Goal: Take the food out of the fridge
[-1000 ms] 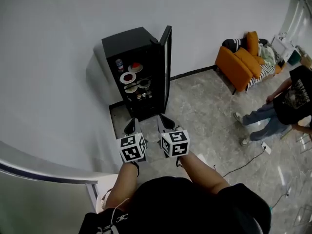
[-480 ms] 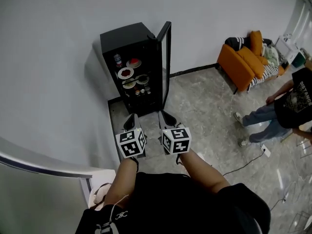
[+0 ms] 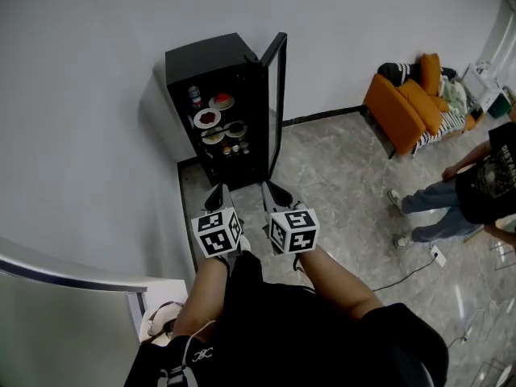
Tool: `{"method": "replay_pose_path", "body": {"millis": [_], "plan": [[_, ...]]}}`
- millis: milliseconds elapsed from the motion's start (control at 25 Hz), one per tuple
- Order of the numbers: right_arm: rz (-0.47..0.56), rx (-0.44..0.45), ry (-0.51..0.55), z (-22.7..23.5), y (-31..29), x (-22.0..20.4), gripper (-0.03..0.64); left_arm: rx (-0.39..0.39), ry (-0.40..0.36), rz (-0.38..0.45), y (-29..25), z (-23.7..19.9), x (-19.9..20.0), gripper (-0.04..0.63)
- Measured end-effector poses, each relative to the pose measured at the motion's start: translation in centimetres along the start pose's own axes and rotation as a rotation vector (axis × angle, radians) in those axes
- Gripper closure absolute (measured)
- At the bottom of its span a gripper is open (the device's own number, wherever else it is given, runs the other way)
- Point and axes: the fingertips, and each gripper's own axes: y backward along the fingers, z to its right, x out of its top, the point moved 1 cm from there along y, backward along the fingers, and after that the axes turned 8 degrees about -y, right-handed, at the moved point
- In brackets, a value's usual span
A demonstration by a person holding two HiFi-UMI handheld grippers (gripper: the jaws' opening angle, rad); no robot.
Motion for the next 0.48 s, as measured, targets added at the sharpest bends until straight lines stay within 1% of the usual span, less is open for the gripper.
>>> {"method": "replay_pose_path", "body": {"millis": [120,280,480], "plan": [[-0.002,0.018,0.004,0.3,-1.4,0.2,0.624,-0.004,0.017,-0.009,-1.5,-0.3,-0.1,0.594],[-0.029,0.031,-0.014,1.2,-3.9,0.5,0.624,-0.012,0.029,-0.011,-4.2,-0.8,0.3,0.594],[-0.043,0.035,-0.032,2.5,-7.3,0.7,0.624,-0.022,0.028,-0.011,-7.5,-2.0,0.6,0.594]]}}
